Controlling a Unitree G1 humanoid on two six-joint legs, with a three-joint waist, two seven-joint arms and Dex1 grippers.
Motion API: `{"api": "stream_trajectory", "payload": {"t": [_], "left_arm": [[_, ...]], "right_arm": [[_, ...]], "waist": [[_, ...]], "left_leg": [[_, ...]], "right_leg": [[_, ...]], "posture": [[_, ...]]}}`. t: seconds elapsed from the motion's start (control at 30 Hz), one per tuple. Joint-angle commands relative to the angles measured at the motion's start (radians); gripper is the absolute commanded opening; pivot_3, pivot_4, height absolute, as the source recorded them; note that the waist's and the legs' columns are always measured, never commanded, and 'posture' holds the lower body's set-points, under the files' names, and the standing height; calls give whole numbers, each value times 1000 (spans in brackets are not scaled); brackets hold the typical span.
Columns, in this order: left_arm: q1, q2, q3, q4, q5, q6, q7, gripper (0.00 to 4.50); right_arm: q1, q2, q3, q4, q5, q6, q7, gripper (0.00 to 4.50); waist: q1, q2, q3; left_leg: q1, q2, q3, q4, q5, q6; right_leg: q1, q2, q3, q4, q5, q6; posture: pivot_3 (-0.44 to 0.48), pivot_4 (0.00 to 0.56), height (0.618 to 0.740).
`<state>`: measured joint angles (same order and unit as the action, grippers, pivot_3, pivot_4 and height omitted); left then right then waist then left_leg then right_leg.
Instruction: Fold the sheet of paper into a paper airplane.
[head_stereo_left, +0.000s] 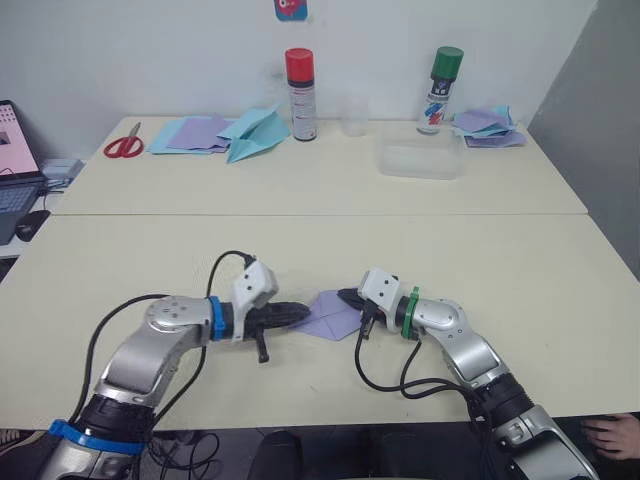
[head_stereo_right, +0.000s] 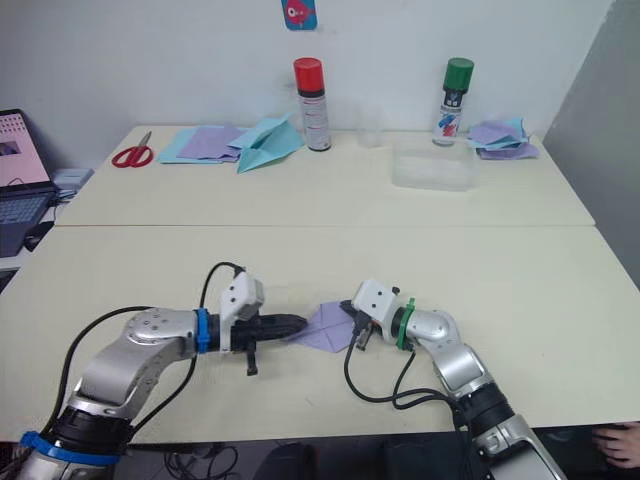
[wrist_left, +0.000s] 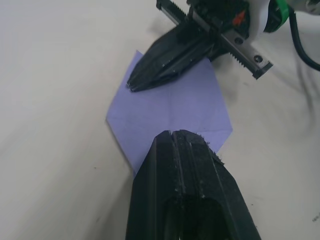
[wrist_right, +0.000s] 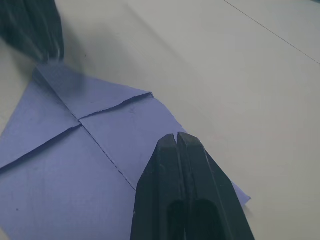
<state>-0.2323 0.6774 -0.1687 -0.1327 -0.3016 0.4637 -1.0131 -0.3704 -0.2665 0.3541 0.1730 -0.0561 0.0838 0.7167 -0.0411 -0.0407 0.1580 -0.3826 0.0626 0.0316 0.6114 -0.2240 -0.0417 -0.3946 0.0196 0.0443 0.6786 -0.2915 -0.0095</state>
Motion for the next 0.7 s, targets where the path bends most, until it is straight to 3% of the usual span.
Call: {"api": "stream_trajectory", "payload": {"t": [0.03,0.17,0.33,0.37,0.5,0.7], "left_arm": [[-28,-10,-62,130,122,-88,38,0],[-42,-12,-67,238,155,-139,43,0],[0,8,-72,225,126,-144,-16,0],[5,9,-71,220,124,-144,-22,0],[19,-1,-65,202,115,-155,-35,0],[21,-6,-82,202,141,-180,-40,0]], "right_arm": [[19,-6,1,25,-5,30,0,31],[22,-12,-9,-5,6,41,13,31],[21,-31,-48,-79,62,48,51,31],[18,-48,-59,-101,79,47,75,197],[-13,-170,-108,-130,113,-29,168,1286],[-44,-346,-118,-11,67,-347,292,3561]], "waist": [[1,0,0],[6,0,0],[6,1,0],[5,1,0],[5,2,1],[3,2,1]], "left_leg": [[0,0,0,0,0,0],[2,-1,0,0,0,0],[2,0,0,0,0,0],[1,0,0,0,0,0],[-1,-1,1,-1,0,0],[0,-1,1,-3,0,0]], "right_leg": [[0,0,0,0,0,0],[2,-1,0,0,0,0],[3,-1,0,0,0,0],[2,-1,0,0,-1,0],[0,-1,0,0,-2,2],[0,0,-1,-1,-3,3]], "posture": [[0,150,740],[0,150,740],[0,150,740],[0,150,740],[0,150,740],[0,150,740]]}}
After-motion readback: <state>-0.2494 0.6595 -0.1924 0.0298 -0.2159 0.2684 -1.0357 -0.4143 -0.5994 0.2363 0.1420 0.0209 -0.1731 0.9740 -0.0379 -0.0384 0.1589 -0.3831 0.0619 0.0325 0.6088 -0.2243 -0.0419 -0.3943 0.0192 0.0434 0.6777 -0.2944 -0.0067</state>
